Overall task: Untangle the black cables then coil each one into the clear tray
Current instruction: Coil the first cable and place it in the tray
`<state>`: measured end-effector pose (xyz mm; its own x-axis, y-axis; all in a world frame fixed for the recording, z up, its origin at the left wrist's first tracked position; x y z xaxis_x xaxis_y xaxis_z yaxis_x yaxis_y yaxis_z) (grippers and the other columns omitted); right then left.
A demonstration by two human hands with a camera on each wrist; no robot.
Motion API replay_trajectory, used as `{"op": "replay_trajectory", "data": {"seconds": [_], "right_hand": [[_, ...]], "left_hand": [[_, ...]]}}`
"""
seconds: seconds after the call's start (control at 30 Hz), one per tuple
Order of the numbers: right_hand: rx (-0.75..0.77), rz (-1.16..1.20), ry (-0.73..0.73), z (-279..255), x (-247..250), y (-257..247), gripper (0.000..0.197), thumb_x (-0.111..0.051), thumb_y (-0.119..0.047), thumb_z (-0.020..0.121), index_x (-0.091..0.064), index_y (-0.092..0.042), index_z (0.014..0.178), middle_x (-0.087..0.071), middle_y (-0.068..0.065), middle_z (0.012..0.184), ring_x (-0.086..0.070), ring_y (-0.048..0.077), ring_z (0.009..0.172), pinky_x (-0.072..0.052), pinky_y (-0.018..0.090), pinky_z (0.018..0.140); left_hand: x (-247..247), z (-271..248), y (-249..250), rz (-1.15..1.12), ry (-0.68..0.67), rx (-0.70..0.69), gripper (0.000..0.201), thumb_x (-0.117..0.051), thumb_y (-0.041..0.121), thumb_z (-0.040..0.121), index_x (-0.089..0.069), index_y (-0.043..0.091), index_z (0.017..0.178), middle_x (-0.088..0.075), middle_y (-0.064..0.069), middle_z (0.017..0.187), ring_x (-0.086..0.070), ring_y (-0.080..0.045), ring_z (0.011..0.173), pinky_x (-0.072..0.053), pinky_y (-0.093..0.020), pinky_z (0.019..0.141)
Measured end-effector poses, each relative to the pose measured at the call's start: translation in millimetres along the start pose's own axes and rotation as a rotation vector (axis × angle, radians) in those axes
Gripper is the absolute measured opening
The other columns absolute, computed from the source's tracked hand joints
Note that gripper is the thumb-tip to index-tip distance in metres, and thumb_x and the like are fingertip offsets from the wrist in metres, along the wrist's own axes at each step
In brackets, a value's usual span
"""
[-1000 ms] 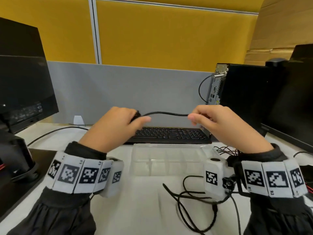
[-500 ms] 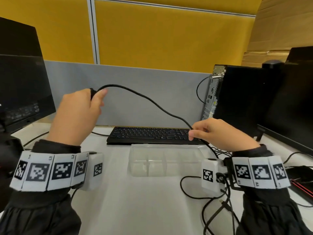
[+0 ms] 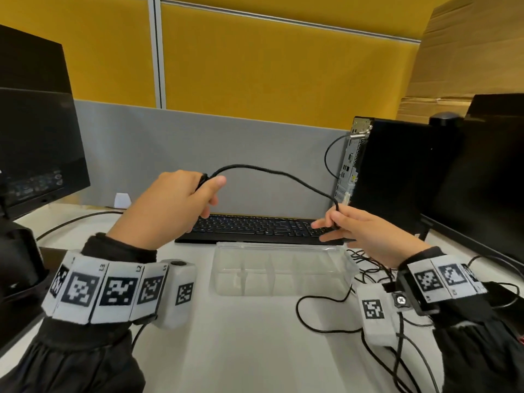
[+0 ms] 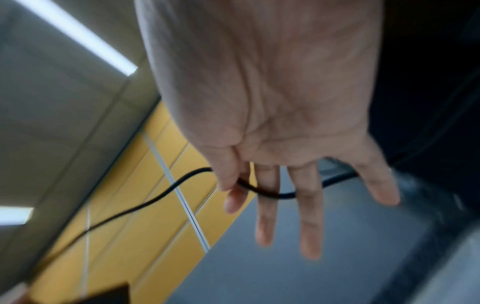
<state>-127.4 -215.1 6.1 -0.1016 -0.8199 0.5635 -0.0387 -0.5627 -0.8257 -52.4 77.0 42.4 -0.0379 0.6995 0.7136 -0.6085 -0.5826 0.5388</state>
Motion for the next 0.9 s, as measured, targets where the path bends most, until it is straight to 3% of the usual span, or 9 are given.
{"op": "replay_trajectory", "data": {"seconds": [0.1,0.17,0.23,0.33,0.53,0.6,0.67,0.73,0.9], "right_hand": [[0.076,-0.310,0.282,0.5,17.6,-11.8,0.026,-0.032,-0.032,0.100,-0.056,-0.021,0.103,-0.059,0.001,0.121,-0.057,0.016,0.105,-0.039,0.019,0.079],[0.087,-0.269,0.290,-3.7,31.5,-18.5,0.024,-0.038,-0.035,0.098,-0.053,-0.025,0.113,-0.058,-0.002,0.120,-0.060,0.013,0.102,-0.041,0.021,0.081],[0.003,-0.247,0.097,-9.9,36.7,-16.3,0.026,-0.049,-0.034,0.094,-0.049,-0.031,0.120,-0.058,-0.005,0.121,-0.062,0.011,0.102,-0.048,0.032,0.091],[-0.074,-0.554,-0.269,-18.7,28.1,-6.6,0.043,-0.061,-0.030,0.088,-0.044,-0.040,0.126,-0.055,-0.015,0.125,-0.059,0.003,0.104,-0.043,0.030,0.100],[-0.189,-0.704,-0.473,-27.6,12.5,6.9,0.017,-0.055,-0.020,0.092,-0.057,-0.033,0.102,-0.070,-0.005,0.103,-0.066,-0.001,0.068,-0.046,0.026,0.092],[-0.253,-0.665,-0.531,-32.2,6.3,11.4,0.011,-0.051,-0.018,0.095,-0.060,-0.025,0.098,-0.072,-0.004,0.095,-0.064,0.003,0.058,-0.051,0.025,0.079],[-0.221,-0.624,-0.473,-33.8,1.2,10.9,0.013,-0.047,-0.017,0.097,-0.059,-0.017,0.094,-0.071,0.001,0.088,-0.061,0.006,0.049,-0.047,0.020,0.056],[-0.083,-0.439,-0.295,-30.4,0.5,4.7,0.013,-0.046,-0.016,0.097,-0.057,-0.010,0.094,-0.068,0.007,0.082,-0.063,0.013,0.049,-0.045,0.020,0.048],[0.264,0.326,0.103,-23.2,10.1,-40.9,0.013,-0.042,-0.012,0.097,-0.054,-0.009,0.093,-0.060,0.008,0.078,-0.059,0.015,0.056,-0.054,0.026,0.059]], "left_hand": [[-1.5,-0.9,1.0,0.015,-0.048,0.016,0.046,-0.036,0.041,0.097,-0.061,0.013,0.071,-0.055,0.013,0.039,-0.051,-0.013,0.046,-0.034,-0.020,0.051],[2.1,0.7,-2.0,0.050,0.007,0.015,0.046,-0.036,0.040,0.097,-0.062,0.012,0.073,-0.056,0.005,0.044,-0.049,-0.009,0.047,-0.033,-0.021,0.052],[10.9,2.7,-10.9,0.086,0.089,0.035,0.045,-0.037,0.041,0.097,-0.063,0.011,0.074,-0.061,0.002,0.059,-0.051,-0.010,0.052,-0.035,-0.024,0.054],[22.7,4.1,-28.8,0.120,0.154,0.102,0.044,-0.039,0.042,0.096,-0.062,0.013,0.073,-0.063,-0.002,0.064,-0.053,-0.014,0.055,-0.037,-0.027,0.055],[43.2,3.9,-64.5,0.076,0.349,0.259,0.047,-0.040,0.043,0.097,-0.057,0.017,0.062,-0.059,-0.002,0.062,-0.050,-0.025,0.057,-0.046,-0.042,0.073],[49.0,3.4,-82.7,0.040,0.365,0.313,0.049,-0.040,0.049,0.094,-0.057,0.018,0.059,-0.059,-0.003,0.059,-0.048,-0.027,0.053,-0.050,-0.051,0.076],[49.4,4.1,-92.6,0.004,0.366,0.339,0.052,-0.036,0.054,0.091,-0.057,0.018,0.059,-0.058,-0.004,0.057,-0.047,-0.028,0.052,-0.051,-0.056,0.076],[46.3,5.7,-81.5,-0.085,0.379,0.327,0.051,-0.037,0.050,0.093,-0.057,0.016,0.060,-0.057,-0.004,0.058,-0.047,-0.028,0.053,-0.049,-0.052,0.074],[-6.0,14.6,-21.5,-0.465,0.108,0.170,0.042,-0.040,0.027,0.099,-0.060,0.008,0.069,-0.054,0.004,0.040,-0.040,-0.007,0.031,-0.034,-0.016,0.037]]}}
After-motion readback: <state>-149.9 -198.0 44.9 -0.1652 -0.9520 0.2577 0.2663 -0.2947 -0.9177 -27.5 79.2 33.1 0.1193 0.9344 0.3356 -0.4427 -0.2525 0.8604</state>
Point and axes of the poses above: each hand's wrist, its own z-axis towards the middle knuckle, its own x-axis out of the back of the hand, y = z × x, the point moved 1 cm from there along z, towards the middle knuckle
